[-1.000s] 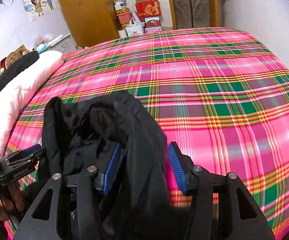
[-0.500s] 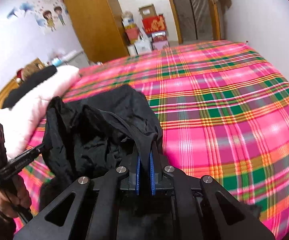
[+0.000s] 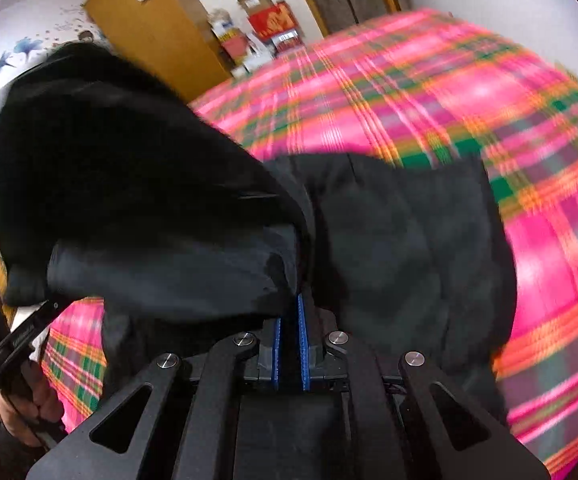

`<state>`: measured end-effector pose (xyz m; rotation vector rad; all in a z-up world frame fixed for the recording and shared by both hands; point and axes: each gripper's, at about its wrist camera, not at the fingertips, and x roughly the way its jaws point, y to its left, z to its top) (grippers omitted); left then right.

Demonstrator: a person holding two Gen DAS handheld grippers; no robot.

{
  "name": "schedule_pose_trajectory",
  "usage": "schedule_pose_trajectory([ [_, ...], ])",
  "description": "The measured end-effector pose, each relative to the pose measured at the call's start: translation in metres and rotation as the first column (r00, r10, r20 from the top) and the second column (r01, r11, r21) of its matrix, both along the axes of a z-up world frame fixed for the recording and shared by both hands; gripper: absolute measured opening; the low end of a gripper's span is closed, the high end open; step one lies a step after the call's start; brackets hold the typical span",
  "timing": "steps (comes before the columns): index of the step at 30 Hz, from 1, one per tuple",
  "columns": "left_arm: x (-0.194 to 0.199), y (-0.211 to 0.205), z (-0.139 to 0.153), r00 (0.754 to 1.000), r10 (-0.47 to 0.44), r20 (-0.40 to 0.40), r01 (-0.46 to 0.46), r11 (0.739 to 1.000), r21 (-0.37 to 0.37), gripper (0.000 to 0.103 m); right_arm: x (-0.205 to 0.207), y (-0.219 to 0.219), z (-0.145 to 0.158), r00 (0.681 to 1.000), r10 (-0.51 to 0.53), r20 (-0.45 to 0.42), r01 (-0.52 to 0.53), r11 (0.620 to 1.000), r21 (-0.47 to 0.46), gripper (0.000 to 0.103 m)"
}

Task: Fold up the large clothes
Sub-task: 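Grasp the hem with both tools and fold it up toward the hood, then release the hem and press the folded jacket flat with both tools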

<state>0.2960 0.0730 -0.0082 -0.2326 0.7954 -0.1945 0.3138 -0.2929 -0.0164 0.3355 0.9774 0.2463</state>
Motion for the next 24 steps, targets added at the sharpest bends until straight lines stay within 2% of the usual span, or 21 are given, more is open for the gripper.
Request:
schedule_pose_trajectory([
  [5, -0.028, 0.004, -0.035, 0.994, 0.011, -0.113, -0.006, 0.999, 0.047, 0.004, -0.025, -0.010, -0.023, 0.998, -0.011, -0.070, 0.011, 1.000, 0.008, 0.007],
  [8, -0.047, 0.014, -0.043, 0.988, 0.025, -0.152, -0.017, 0.999, 0.051, 0.004, -0.038, -0.020, -0.022, 0.996, -0.028, -0.087, 0.029, 1.000, 0.005, 0.013],
  [10, -0.062, 0.023, -0.045, 0.984, 0.043, -0.173, -0.035, 0.998, 0.050, 0.004, -0.044, -0.027, -0.014, 0.996, -0.041, -0.077, 0.042, 0.999, 0.005, 0.014],
  [14, -0.080, 0.036, -0.028, 0.985, 0.092, -0.144, -0.086, 0.995, 0.045, 0.004, -0.045, -0.023, 0.023, 1.000, -0.021, 0.016, 0.021, 1.000, 0.008, 0.015],
  [18, -0.061, 0.021, 0.010, 0.997, 0.056, -0.052, -0.056, 0.998, -0.001, 0.007, -0.027, 0.013, 0.053, 0.991, 0.069, 0.116, -0.071, 0.997, 0.015, 0.019],
  [21, -0.035, -0.007, 0.021, 1.000, -0.001, -0.008, 0.001, 1.000, -0.005, 0.015, -0.012, 0.037, 0.045, 0.985, 0.112, 0.132, -0.112, 0.994, -0.010, 0.019],
  [24, -0.013, -0.033, 0.009, 0.998, -0.054, -0.032, 0.054, 0.999, 0.000, 0.015, -0.004, 0.056, 0.014, 0.987, 0.148, 0.066, -0.147, 0.989, -0.027, 0.019],
])
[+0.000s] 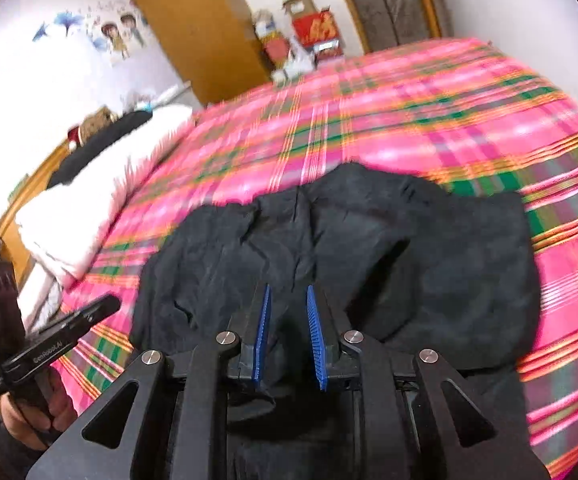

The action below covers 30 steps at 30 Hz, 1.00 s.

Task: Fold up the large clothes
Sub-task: 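Release the hem and press the folded jacket flat with both tools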

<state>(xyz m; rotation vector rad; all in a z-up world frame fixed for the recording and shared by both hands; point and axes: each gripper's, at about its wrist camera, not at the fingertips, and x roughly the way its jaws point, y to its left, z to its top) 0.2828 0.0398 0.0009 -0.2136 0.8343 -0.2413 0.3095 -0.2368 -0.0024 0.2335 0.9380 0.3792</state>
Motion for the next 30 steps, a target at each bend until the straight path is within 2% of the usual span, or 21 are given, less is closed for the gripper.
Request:
schedule_pose_trajectory([
  [3, 0.003, -0.019, -0.029, 0.998, -0.038, -0.050, 0.039, 0.999, 0.031, 0.015, -0.006, 0.011, -0.047, 0.996, 0.023, -0.090, -0.029, 0.998, -0.059, 0.019],
  [5, 0.001, -0.020, -0.055, 0.995, -0.031, -0.097, 0.036, 0.998, 0.053, 0.016, -0.013, 0.008, -0.073, 0.991, 0.016, -0.132, -0.024, 0.998, -0.057, 0.017],
  [7, -0.005, -0.015, -0.073, 0.994, -0.017, -0.105, 0.022, 0.999, 0.046, 0.019, -0.015, 0.004, -0.091, 0.986, 0.003, -0.168, -0.011, 0.999, -0.048, 0.017],
  [10, -0.007, -0.010, -0.083, 0.995, -0.009, -0.097, 0.013, 0.999, 0.038, 0.019, -0.018, 0.003, -0.100, 0.989, 0.000, -0.145, -0.005, 0.999, -0.039, 0.017],
  [14, -0.007, -0.022, -0.088, 0.998, -0.014, -0.064, 0.023, 0.990, 0.138, 0.019, -0.019, 0.006, -0.101, 0.991, -0.008, -0.137, 0.002, 0.999, -0.046, 0.017],
  [15, -0.008, -0.022, -0.091, 0.998, -0.010, -0.065, 0.019, 0.991, 0.134, 0.019, -0.020, 0.005, -0.101, 0.991, -0.007, -0.133, 0.002, 0.999, -0.044, 0.017],
  [17, -0.008, -0.018, -0.091, 0.997, 0.005, -0.078, 0.003, 0.995, 0.100, 0.019, -0.022, 0.004, -0.099, 0.991, -0.005, -0.135, -0.001, 0.999, -0.046, 0.017],
  [20, -0.012, -0.012, -0.082, 0.994, 0.012, -0.110, -0.003, 0.997, 0.083, 0.019, -0.030, 0.008, -0.078, 0.991, 0.002, -0.135, -0.014, 0.996, -0.086, 0.019],
  [22, -0.019, -0.007, -0.069, 0.993, 0.003, -0.117, 0.007, 0.996, 0.088, 0.020, -0.043, 0.001, -0.047, 0.998, 0.009, -0.064, -0.015, 0.996, -0.084, 0.019],
  [24, -0.032, -0.003, -0.052, 0.996, -0.018, -0.089, 0.026, 0.996, 0.082, 0.020, -0.053, -0.007, -0.017, 0.999, 0.017, 0.027, -0.015, 0.997, -0.081, 0.019],
  [26, -0.040, 0.000, -0.034, 0.999, -0.029, -0.029, 0.031, 0.996, 0.087, 0.026, -0.051, -0.016, 0.006, 0.995, 0.008, 0.101, 0.002, 0.996, -0.090, 0.022],
  [27, -0.039, 0.001, -0.027, 1.000, -0.024, -0.009, 0.025, 0.996, 0.089, 0.030, -0.042, -0.019, 0.013, 0.993, 0.001, 0.121, 0.010, 0.996, -0.089, 0.023],
  [30, -0.017, 0.007, -0.022, 1.000, 0.019, 0.006, -0.020, 0.997, 0.076, 0.031, -0.008, -0.024, 0.013, 0.990, -0.026, 0.139, 0.043, 0.992, -0.120, 0.025],
])
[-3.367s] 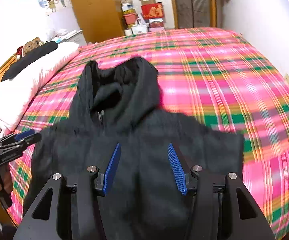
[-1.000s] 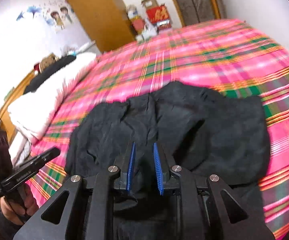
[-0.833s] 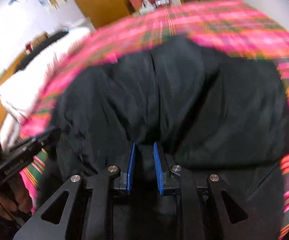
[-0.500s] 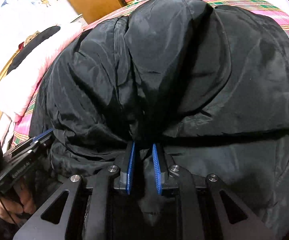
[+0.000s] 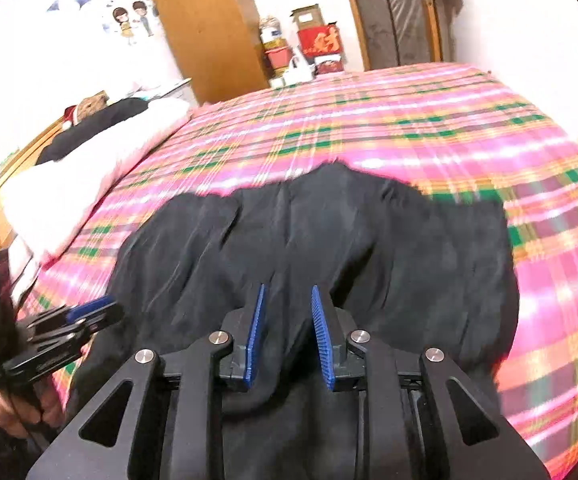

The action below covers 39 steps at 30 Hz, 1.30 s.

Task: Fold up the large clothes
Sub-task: 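Release the hem and press the folded jacket flat with both tools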

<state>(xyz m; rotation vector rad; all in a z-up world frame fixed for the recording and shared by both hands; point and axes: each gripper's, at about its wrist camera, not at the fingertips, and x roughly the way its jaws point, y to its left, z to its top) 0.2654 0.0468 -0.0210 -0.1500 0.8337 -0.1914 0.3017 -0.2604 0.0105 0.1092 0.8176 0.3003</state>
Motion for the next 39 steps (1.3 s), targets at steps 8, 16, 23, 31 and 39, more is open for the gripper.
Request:
schedule_pose_trajectory([
  [8, 0.044, 0.005, -0.051, 0.995, 0.048, -0.083, -0.044, 0.998, 0.044, 0.031, 0.047, -0.001, -0.069, 0.992, -0.006, -0.123, -0.007, 0.994, -0.106, 0.025],
  [16, 0.005, 0.008, -0.013, 0.999, 0.045, -0.026, -0.045, 0.999, -0.009, 0.031, -0.004, 0.000, -0.014, 0.998, -0.016, -0.055, 0.017, 0.999, 0.032, 0.025],
  [23, -0.018, -0.012, -0.054, 0.991, 0.014, -0.134, -0.019, 0.999, -0.036, 0.031, -0.036, 0.060, -0.078, 0.973, 0.095, -0.209, -0.098, 0.995, -0.006, 0.025],
  [31, -0.014, -0.023, -0.083, 0.994, 0.005, -0.111, -0.001, 0.999, 0.037, 0.031, -0.029, 0.062, -0.111, 0.970, 0.094, -0.223, -0.097, 0.995, -0.001, 0.022],
  [39, -0.023, -0.030, -0.089, 0.996, 0.015, -0.092, -0.011, 0.999, 0.037, 0.031, -0.038, 0.070, -0.118, 0.979, 0.097, -0.177, -0.104, 0.994, -0.028, 0.021],
])
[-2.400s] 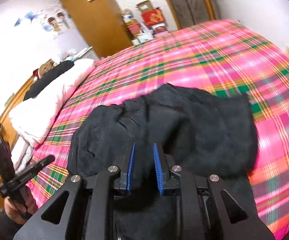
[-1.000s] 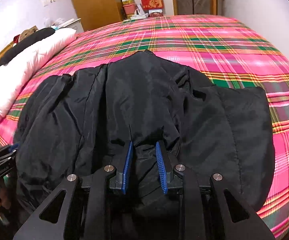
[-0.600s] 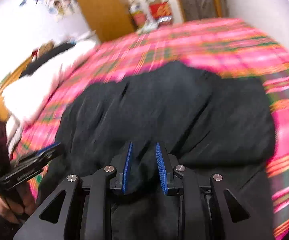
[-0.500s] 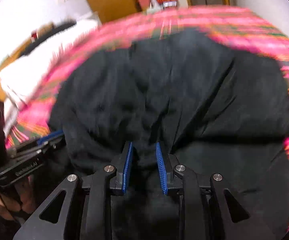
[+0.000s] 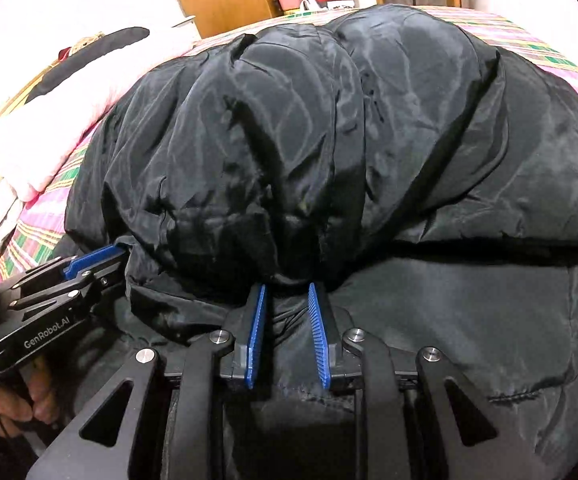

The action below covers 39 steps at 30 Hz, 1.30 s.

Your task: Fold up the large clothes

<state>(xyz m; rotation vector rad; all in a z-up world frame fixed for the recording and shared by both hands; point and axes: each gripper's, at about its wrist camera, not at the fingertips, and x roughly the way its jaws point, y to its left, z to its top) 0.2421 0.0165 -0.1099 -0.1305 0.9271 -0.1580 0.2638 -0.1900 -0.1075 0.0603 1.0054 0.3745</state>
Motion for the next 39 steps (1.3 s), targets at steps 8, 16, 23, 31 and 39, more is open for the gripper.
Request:
schedule_pose_trajectory([
  [8, -0.006, -0.004, 0.006, 1.000, 0.015, -0.003, -0.015, 1.000, 0.026, 0.031, -0.008, 0.005, 0.005, 1.000, -0.002, -0.003, 0.002, 1.000, -0.009, 0.022],
  [16, -0.051, -0.002, 0.051, 0.999, 0.045, 0.000, -0.045, 0.998, 0.044, 0.031, -0.066, -0.024, 0.053, 0.999, -0.033, 0.023, 0.033, 0.999, -0.009, 0.064],
  [23, -0.132, 0.042, 0.067, 0.994, 0.111, 0.008, -0.112, 0.992, 0.062, 0.040, -0.135, -0.101, 0.074, 0.984, -0.176, 0.026, 0.176, 0.984, -0.011, 0.064],
  [31, -0.184, 0.091, 0.059, 0.976, 0.214, -0.044, -0.211, 0.976, 0.061, 0.046, -0.170, -0.168, 0.074, 0.940, -0.340, -0.002, 0.340, 0.940, -0.007, 0.064],
  [39, -0.203, 0.108, 0.028, 0.960, 0.240, -0.147, -0.242, 0.970, 0.003, 0.054, -0.190, -0.209, 0.045, 0.889, -0.438, -0.134, 0.441, 0.898, -0.006, 0.065],
])
